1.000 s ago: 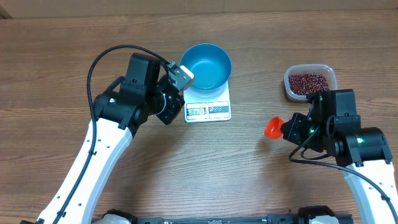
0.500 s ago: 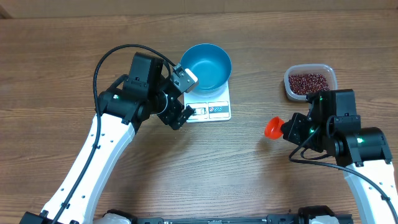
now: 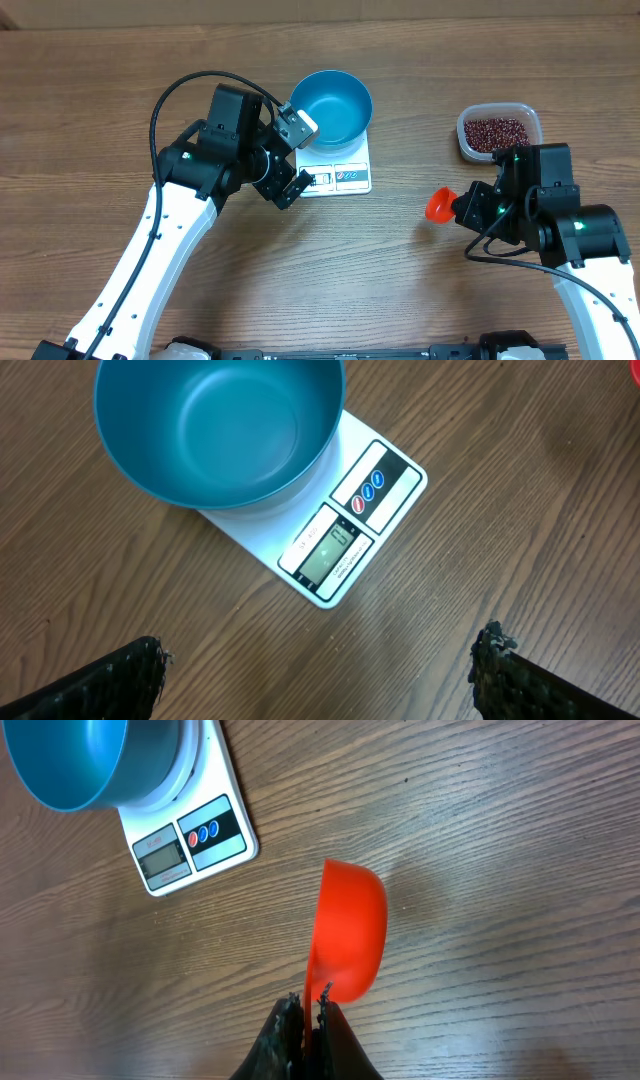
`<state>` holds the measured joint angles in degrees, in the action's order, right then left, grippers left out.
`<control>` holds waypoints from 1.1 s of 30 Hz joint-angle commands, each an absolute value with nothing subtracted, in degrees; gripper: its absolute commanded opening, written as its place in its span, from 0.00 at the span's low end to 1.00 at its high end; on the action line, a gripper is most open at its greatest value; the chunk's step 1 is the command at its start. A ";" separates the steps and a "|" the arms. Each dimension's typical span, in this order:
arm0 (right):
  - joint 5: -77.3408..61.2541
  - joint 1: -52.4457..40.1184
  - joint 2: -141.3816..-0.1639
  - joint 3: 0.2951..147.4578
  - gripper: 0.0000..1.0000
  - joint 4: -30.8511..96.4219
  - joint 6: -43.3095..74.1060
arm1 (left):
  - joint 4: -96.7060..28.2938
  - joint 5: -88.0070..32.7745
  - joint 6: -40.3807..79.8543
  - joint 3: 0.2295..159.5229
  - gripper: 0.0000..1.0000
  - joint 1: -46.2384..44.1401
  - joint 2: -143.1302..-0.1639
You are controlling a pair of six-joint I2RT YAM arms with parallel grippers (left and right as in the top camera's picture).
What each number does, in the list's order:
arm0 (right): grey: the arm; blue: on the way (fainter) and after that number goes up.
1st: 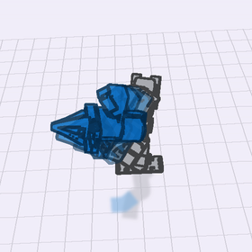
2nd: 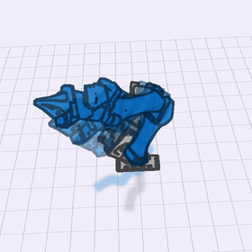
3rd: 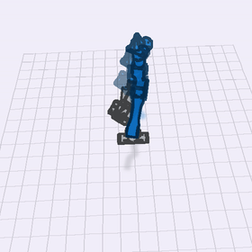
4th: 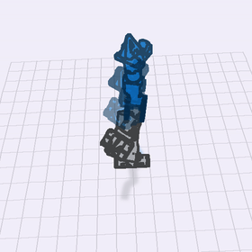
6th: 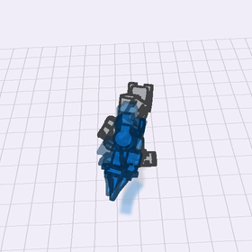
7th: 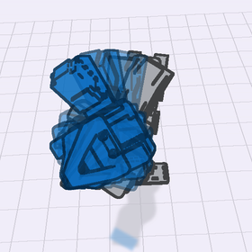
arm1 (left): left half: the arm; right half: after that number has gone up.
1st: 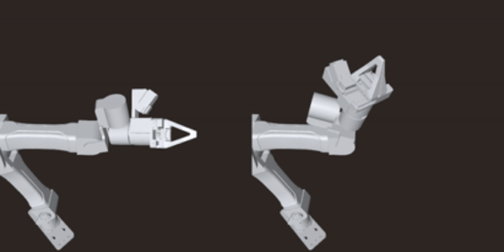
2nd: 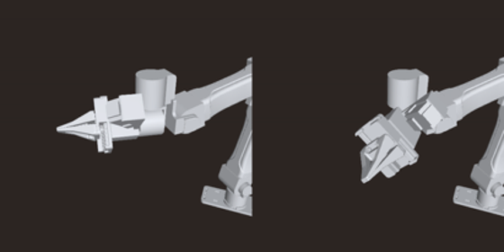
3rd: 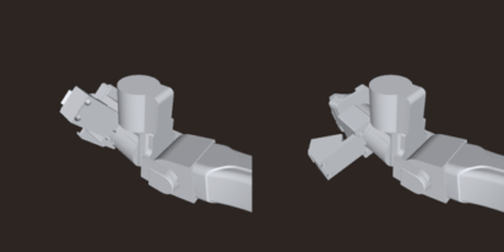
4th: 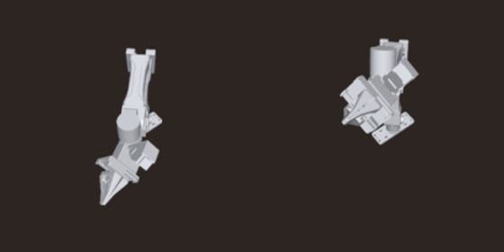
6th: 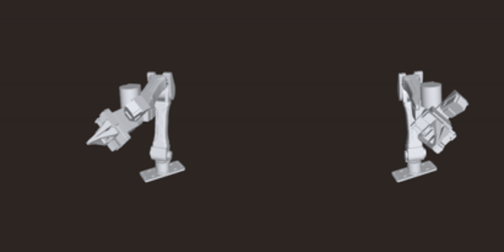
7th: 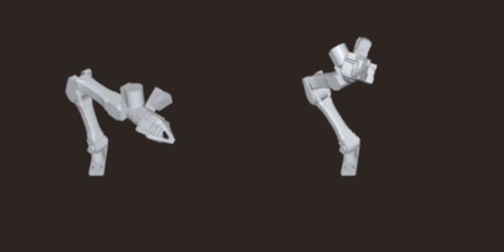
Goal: Scoop item into bowl and weigh 150g on scale
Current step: 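Withdraw the left gripper from the scale toward the left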
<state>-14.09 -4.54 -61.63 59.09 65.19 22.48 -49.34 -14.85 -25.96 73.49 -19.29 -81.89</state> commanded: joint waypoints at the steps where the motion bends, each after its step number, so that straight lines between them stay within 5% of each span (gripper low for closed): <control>1: -13.50 -4.43 -61.19 60.73 0.04 64.82 22.63 | -49.01 -16.36 -26.74 73.65 1.00 -19.18 -82.24; 33: -13.52 -4.43 -61.19 60.73 0.04 64.82 22.63 | -47.79 -16.34 -20.12 73.65 1.00 -19.18 -82.24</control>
<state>-14.11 -4.54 -61.60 59.09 65.17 22.50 -48.03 -15.05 -21.10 73.49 -19.29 -81.89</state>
